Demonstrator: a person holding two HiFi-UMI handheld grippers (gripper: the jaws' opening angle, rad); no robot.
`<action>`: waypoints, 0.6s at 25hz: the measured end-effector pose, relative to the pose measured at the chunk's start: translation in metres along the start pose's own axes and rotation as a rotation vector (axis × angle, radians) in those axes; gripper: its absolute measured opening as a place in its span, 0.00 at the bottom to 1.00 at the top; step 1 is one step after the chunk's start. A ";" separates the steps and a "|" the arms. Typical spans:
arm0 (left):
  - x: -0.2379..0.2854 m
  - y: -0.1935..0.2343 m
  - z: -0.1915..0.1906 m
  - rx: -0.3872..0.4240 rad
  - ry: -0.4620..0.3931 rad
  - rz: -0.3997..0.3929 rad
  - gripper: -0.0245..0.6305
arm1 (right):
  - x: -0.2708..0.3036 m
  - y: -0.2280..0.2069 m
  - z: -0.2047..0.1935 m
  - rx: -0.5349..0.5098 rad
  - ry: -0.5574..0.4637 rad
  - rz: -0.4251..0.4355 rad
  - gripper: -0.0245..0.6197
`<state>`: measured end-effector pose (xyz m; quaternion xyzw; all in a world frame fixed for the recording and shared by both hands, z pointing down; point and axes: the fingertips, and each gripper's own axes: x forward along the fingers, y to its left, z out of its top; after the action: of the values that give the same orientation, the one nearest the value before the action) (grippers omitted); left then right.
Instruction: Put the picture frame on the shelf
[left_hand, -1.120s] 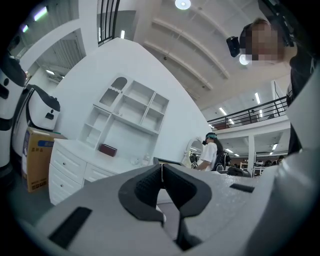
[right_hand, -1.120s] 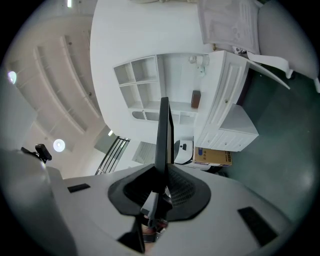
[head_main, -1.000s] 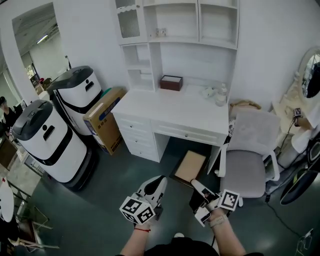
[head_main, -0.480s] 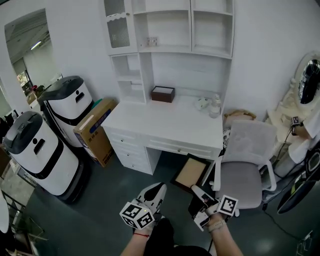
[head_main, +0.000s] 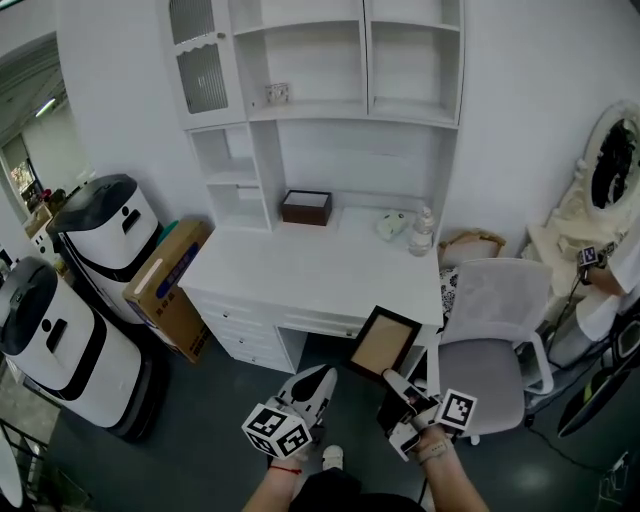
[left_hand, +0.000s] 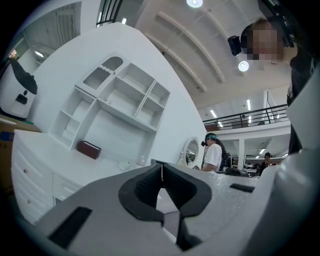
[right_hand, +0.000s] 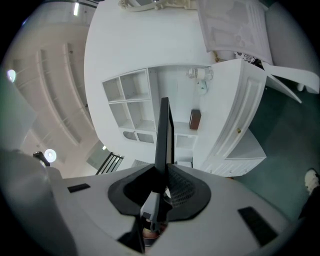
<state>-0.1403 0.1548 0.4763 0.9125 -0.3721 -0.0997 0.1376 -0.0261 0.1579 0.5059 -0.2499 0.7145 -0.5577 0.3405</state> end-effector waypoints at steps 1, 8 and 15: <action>0.008 0.008 0.004 0.001 0.004 -0.007 0.06 | 0.009 -0.001 0.007 -0.003 -0.007 -0.002 0.15; 0.055 0.064 0.021 -0.004 0.029 -0.036 0.06 | 0.071 -0.016 0.045 0.001 -0.040 -0.012 0.15; 0.090 0.111 0.033 0.003 0.053 -0.075 0.06 | 0.122 -0.032 0.074 0.004 -0.069 -0.014 0.15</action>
<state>-0.1581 0.0093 0.4744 0.9283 -0.3341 -0.0800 0.1420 -0.0484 0.0136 0.5003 -0.2735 0.6996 -0.5525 0.3613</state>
